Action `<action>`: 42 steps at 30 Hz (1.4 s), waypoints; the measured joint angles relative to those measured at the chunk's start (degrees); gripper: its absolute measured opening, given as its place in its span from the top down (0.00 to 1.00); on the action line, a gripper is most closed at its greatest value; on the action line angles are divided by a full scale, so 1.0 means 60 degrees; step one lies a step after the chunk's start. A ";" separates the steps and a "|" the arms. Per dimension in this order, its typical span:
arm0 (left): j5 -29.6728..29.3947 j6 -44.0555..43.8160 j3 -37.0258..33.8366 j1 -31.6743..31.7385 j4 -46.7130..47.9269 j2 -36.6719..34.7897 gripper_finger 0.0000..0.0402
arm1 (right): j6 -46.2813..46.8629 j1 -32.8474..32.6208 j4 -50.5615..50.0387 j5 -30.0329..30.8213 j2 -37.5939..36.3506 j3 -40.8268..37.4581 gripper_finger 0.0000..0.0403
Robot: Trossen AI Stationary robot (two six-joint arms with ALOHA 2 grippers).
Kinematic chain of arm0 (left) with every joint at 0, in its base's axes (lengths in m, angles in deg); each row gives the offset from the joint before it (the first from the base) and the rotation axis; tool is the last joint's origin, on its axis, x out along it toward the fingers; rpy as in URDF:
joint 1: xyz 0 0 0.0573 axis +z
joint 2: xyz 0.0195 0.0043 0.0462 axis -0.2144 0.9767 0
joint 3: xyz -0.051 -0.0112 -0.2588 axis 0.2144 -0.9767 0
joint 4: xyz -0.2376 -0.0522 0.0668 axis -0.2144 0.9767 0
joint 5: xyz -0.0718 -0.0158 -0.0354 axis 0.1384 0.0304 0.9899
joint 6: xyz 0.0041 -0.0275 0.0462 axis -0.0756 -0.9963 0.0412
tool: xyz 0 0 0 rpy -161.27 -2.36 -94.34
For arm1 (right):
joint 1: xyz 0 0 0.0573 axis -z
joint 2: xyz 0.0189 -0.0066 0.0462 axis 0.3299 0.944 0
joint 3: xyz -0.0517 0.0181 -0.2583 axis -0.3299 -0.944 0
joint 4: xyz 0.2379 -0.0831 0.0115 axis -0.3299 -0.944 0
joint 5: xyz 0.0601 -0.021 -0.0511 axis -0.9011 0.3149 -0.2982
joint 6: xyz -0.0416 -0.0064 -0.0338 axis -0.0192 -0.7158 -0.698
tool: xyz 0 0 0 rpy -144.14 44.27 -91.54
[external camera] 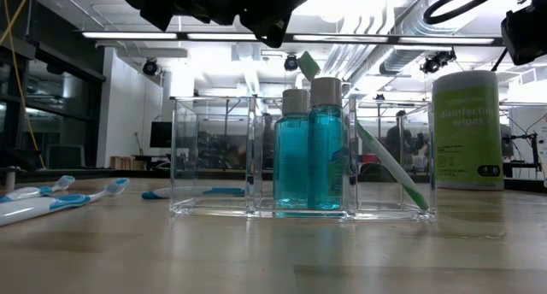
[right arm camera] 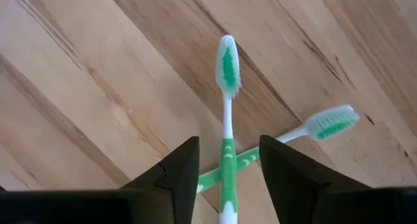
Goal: Pick & Place toothbrushing station
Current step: Put the left green toothbrush into the transparent organizer
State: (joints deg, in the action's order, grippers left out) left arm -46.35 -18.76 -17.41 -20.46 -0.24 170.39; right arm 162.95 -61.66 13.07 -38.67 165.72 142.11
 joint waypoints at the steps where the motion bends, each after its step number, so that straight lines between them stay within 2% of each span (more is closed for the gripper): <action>1: 0.0000 0.0000 0.0000 -0.0027 0.0000 0.0000 0.62 | 0.0003 0.0000 -0.0003 0.0000 0.0003 0.0000 0.62; 12: -0.0004 0.0000 0.0000 -0.0280 0.0000 0.0000 0.62 | -0.0055 -0.0001 0.0095 0.0033 0.0004 -0.0140 0.62; 27: -0.0007 -0.0015 -0.0003 -0.0382 -0.0033 0.0000 0.62 | 0.0003 -0.0135 0.1698 0.0057 0.0008 -0.1042 0.62; 38: -0.0007 -0.0013 -0.0002 -0.0382 -0.0040 0.0004 0.62 | -0.0252 -0.0205 0.2108 -0.0188 0.1256 -0.0987 0.62; 42: -0.0007 -0.0025 0.0000 -0.0382 -0.0094 0.0004 0.62 | -0.0252 -0.0204 0.2053 -0.0127 0.1314 -0.0992 0.62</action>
State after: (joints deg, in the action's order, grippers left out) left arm -46.39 -18.91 -17.41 -22.75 -0.81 170.42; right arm 161.44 -62.88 25.39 -39.43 173.60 136.16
